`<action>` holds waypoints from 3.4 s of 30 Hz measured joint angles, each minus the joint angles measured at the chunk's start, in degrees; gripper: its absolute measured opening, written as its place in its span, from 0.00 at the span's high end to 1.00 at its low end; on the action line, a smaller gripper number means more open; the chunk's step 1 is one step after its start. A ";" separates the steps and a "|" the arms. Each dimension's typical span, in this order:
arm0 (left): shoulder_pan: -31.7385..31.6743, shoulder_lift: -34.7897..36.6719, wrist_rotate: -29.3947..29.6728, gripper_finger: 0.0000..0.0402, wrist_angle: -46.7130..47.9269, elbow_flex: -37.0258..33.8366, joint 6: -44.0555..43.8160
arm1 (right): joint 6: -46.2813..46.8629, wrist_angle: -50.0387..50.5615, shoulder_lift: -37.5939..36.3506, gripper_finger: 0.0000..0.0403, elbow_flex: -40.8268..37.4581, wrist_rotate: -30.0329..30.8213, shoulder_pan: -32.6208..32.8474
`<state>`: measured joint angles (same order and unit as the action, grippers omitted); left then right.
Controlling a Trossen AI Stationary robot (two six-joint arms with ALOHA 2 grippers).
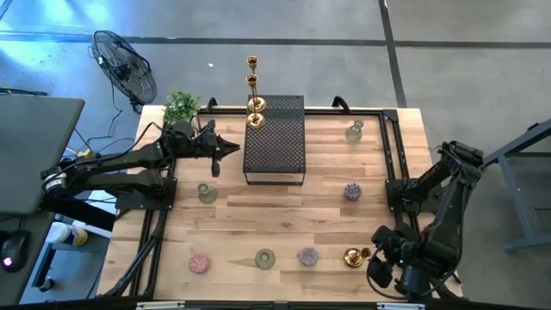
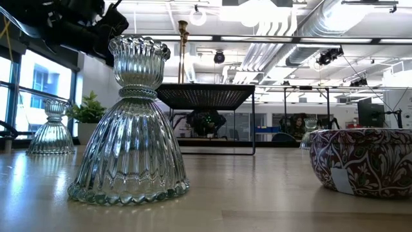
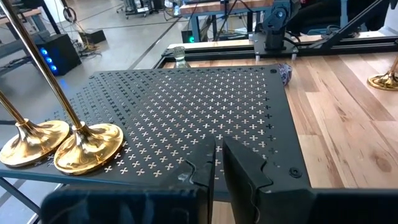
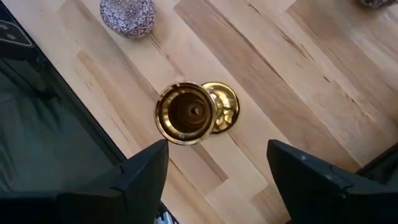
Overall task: Pick & Place candle stick holders
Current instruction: Put the gold candle holder on the shelf aligned with the other gold candle holders
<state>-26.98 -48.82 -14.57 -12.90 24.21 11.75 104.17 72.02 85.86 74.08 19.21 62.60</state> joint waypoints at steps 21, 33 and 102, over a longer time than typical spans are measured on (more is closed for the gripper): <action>0.00 -0.02 0.00 0.93 1.52 0.00 -0.02 | -12.96 -3.85 -0.04 0.35 -2.14 -3.92 -6.53; 0.00 -0.02 0.02 0.93 1.50 0.00 -0.04 | -18.72 -8.14 -0.04 0.59 -4.50 -5.48 -8.45; 0.02 -0.02 -0.39 0.93 2.05 0.00 -2.93 | -113.26 -16.35 31.67 0.53 35.71 -23.86 -58.08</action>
<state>-26.96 -48.84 -14.96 -10.85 24.21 8.82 -9.09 55.67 117.54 109.80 -4.64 4.51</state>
